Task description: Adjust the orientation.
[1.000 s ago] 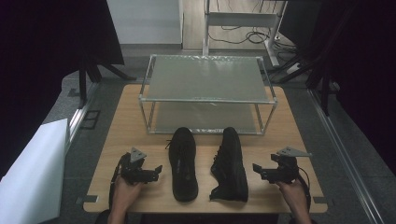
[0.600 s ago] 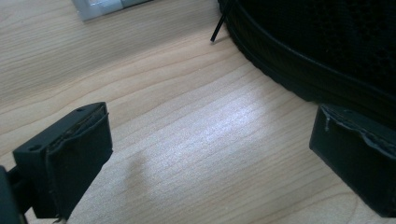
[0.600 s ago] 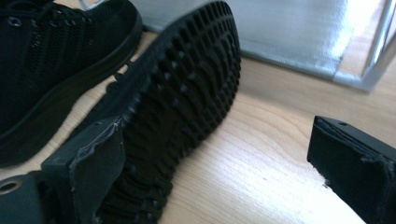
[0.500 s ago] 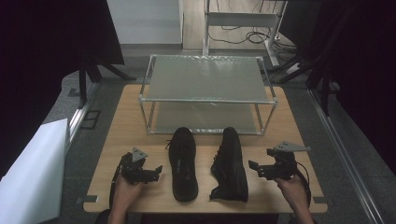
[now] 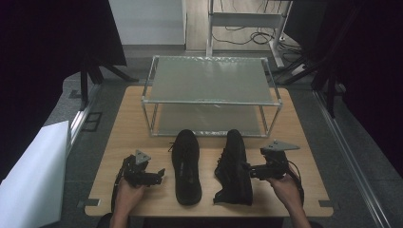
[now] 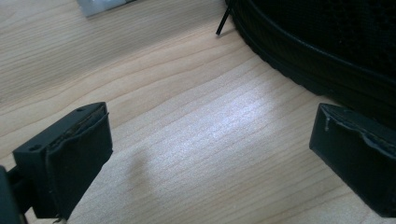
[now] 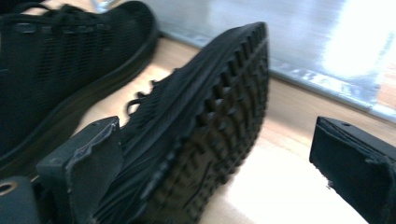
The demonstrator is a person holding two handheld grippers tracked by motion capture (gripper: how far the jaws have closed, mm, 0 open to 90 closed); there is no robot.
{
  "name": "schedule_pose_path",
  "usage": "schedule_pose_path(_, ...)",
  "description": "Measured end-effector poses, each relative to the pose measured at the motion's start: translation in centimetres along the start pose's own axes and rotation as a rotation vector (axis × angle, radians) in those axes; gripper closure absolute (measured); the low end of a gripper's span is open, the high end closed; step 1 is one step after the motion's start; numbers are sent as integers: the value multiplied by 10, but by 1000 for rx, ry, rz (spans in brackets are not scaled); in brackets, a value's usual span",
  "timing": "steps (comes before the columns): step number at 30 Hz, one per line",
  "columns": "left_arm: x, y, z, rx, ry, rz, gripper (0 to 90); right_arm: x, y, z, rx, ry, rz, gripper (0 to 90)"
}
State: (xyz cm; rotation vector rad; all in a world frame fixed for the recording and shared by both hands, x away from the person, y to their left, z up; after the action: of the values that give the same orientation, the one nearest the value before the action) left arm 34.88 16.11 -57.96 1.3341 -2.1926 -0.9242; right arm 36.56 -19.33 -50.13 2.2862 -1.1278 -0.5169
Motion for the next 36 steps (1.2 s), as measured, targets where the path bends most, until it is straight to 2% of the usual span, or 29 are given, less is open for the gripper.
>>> schedule_pose_path(1, 0, 0, 0, 0, 0, 0, 0, 0, 0, 0, 0, 0, 0, 24)
schedule_pose_path(4, 0, 0, 0, -3, -2, -3, 0, 6, -7, 0, -13, -11, 43, 20)
schedule_pose_path(5, 0, 0, 1, -4, -2, -4, 0, 8, -10, 3, -39, 8, 61, 0)
schedule_pose_path(6, -1, 0, 1, -6, -2, -4, 0, 8, -11, 5, -43, 12, 52, 0)
schedule_pose_path(7, -1, 0, 1, -5, -1, -5, 0, 9, -10, 6, -45, 1, 46, 0)
schedule_pose_path(8, -1, -1, 1, -8, -1, -5, 0, 13, -8, 8, -58, -35, 42, 0)
schedule_pose_path(11, -1, -1, 2, -11, -2, -5, 0, 17, -5, 10, -62, -57, 48, 4)
schedule_pose_path(14, -1, -1, 2, -16, -7, -7, 0, 25, 3, 12, -47, -82, 64, 49)
schedule_pose_path(19, -1, -2, 3, -24, -8, -8, 0, 34, 9, 16, -28, -123, 64, 51)
schedule_pose_path(26, -1, -2, 4, -30, -7, -13, 0, 53, 22, 25, -16, -168, 104, 60)
schedule_pose_path(29, -1, -3, 5, -35, -9, -17, 0, 68, 31, 34, -7, -190, 133, 87)
schedule_pose_path(33, -1, -4, 5, -40, -9, -17, 0, 79, 36, 43, 4, -192, 159, 125)
schedule_pose_path(35, -1, -4, 5, -43, -11, -18, 0, 85, 38, 52, -6, -209, 168, 132)
schedule_pose_path(36, 0, -4, 6, -46, -12, -19, 0, 91, 36, 62, -33, -222, 163, 132)
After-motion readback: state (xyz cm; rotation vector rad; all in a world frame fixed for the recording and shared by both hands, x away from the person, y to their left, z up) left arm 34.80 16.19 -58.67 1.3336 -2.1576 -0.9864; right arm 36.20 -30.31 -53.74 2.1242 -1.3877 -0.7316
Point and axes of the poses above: each handheld gripper's, and its own axes: y roughly backward along the jaws, z roughly out of its underside, x roughly to its right, the point moved 10 cm from there along -y, roughly forward along the jaws, and after that the axes turned 1 degree about z, right-handed, at the moved point
